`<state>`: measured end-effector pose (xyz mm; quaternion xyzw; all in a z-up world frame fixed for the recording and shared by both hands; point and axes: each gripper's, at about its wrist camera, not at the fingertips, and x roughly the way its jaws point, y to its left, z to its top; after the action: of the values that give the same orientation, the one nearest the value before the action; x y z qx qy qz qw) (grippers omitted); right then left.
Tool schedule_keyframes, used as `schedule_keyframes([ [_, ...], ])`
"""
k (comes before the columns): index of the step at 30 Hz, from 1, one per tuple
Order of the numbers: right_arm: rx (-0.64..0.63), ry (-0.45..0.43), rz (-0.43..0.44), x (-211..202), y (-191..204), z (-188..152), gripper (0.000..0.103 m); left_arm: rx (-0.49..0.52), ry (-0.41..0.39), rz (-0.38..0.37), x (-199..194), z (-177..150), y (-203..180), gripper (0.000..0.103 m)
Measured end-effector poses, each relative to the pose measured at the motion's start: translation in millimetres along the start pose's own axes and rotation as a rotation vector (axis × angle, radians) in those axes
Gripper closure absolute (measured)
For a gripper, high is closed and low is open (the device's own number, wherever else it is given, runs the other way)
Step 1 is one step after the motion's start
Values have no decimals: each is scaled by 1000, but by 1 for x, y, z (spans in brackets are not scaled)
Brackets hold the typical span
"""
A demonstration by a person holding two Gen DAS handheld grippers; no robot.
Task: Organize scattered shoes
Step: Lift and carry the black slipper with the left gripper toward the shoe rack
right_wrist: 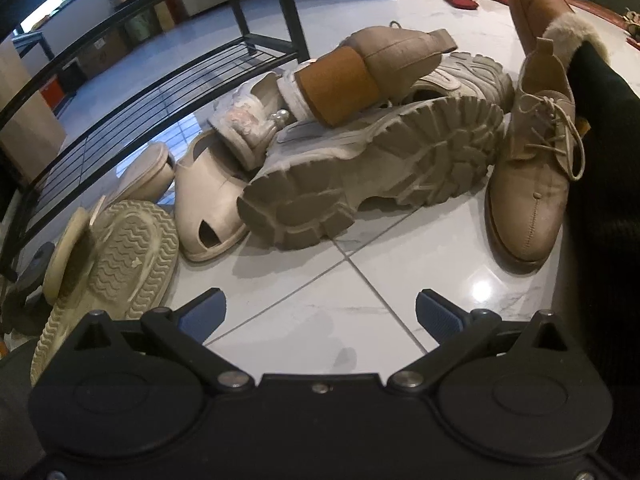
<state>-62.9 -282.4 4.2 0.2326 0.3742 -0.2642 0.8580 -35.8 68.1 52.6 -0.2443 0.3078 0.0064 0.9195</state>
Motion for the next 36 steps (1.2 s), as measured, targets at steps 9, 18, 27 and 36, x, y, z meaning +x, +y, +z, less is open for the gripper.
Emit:
schedule_keyframes([
  [9, 2, 2, 0, -2, 0, -1, 0, 205, 30, 60, -2, -4, -21, 53],
  [18, 3, 14, 8, -2, 0, -2, 0, 509, 81, 288, -2, -12, -40, 8],
  [27, 12, 18, 1, -1, -1, -1, 0, 257, -3, 222, -21, 10, -12, 1],
  [36, -1, 23, 3, 0, 1, -3, 0, 292, -10, 256, -22, 8, -17, 1],
])
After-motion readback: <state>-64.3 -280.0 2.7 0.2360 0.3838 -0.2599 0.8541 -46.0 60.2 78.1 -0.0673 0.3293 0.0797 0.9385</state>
